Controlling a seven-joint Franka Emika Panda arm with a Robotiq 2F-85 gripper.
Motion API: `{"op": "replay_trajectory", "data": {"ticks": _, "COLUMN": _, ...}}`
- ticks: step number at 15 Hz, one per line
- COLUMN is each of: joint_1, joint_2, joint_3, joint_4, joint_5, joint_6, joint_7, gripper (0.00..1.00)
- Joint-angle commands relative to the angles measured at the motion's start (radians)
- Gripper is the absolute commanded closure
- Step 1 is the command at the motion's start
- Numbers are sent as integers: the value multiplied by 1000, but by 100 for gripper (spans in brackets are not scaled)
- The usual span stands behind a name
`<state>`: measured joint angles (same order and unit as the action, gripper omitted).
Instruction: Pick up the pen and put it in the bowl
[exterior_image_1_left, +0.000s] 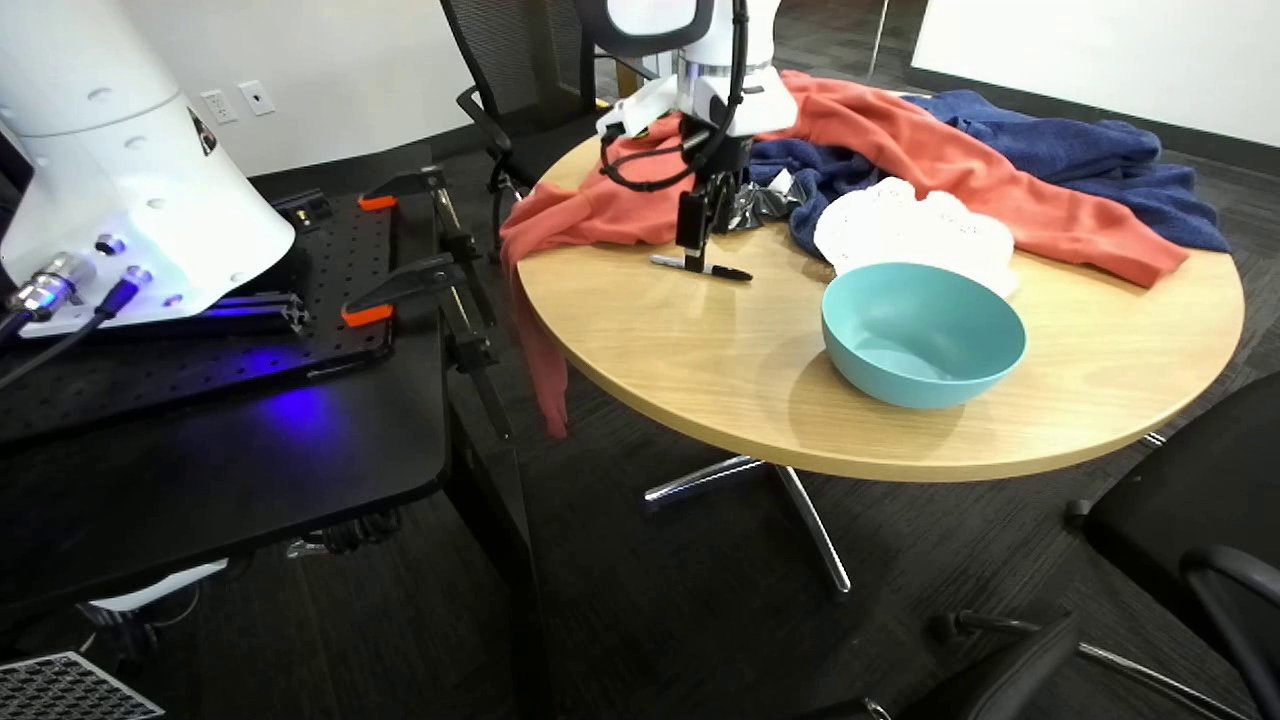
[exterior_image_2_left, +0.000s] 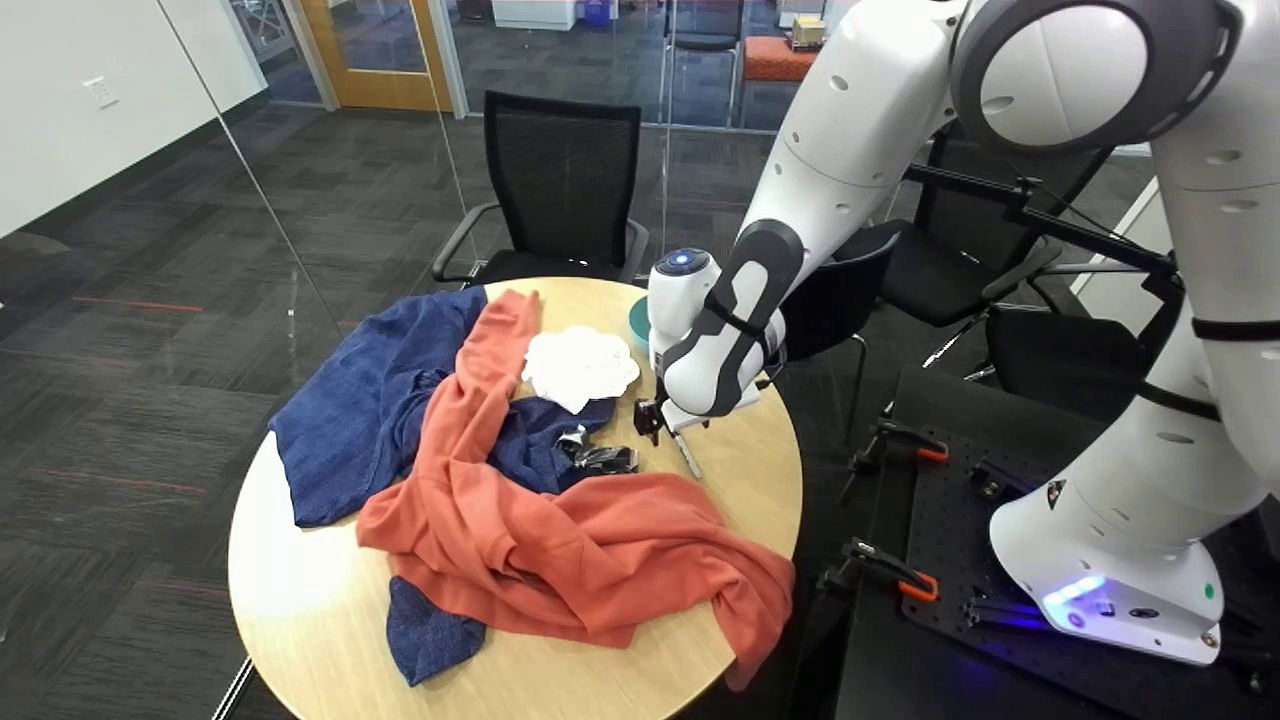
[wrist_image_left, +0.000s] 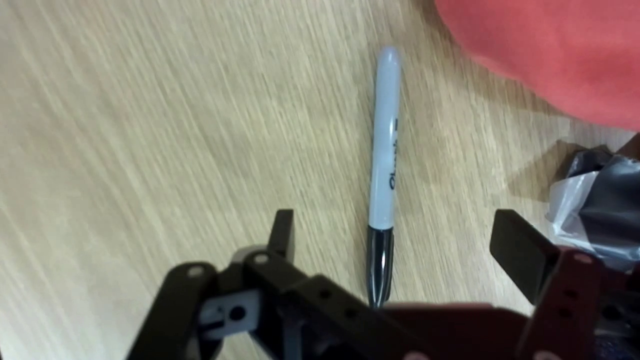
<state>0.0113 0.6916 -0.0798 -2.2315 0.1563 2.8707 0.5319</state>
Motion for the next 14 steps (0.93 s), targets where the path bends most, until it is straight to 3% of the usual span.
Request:
{"op": "replay_trajectory", "data": {"ticks": 1, "joint_1": 7, "joint_2": 37, "joint_3": -15, "joint_4": 30, "joint_5": 42, "joint_6": 30, "joint_7": -45, "gripper": 0}}
{"op": "replay_trajectory", "data": {"ticks": 4, "joint_1": 7, "joint_2": 59, "joint_3": -22, "joint_4": 46, "joint_5": 49, "joint_6": 35, "joint_7": -42, "gripper": 0}}
{"op": "replay_trajectory", "data": {"ticks": 5, "joint_1": 8, "joint_2": 65, "joint_3": -26, "joint_4": 49, "joint_5": 52, "joint_6": 39, "joint_7": -41, "gripper": 18}}
{"op": "replay_trajectory", "data": {"ticks": 14, "joint_1": 31, "joint_2": 68, "joint_3": -41, "joint_4": 63, "joint_5": 55, "joint_6": 42, "joint_7": -30, "gripper": 88}}
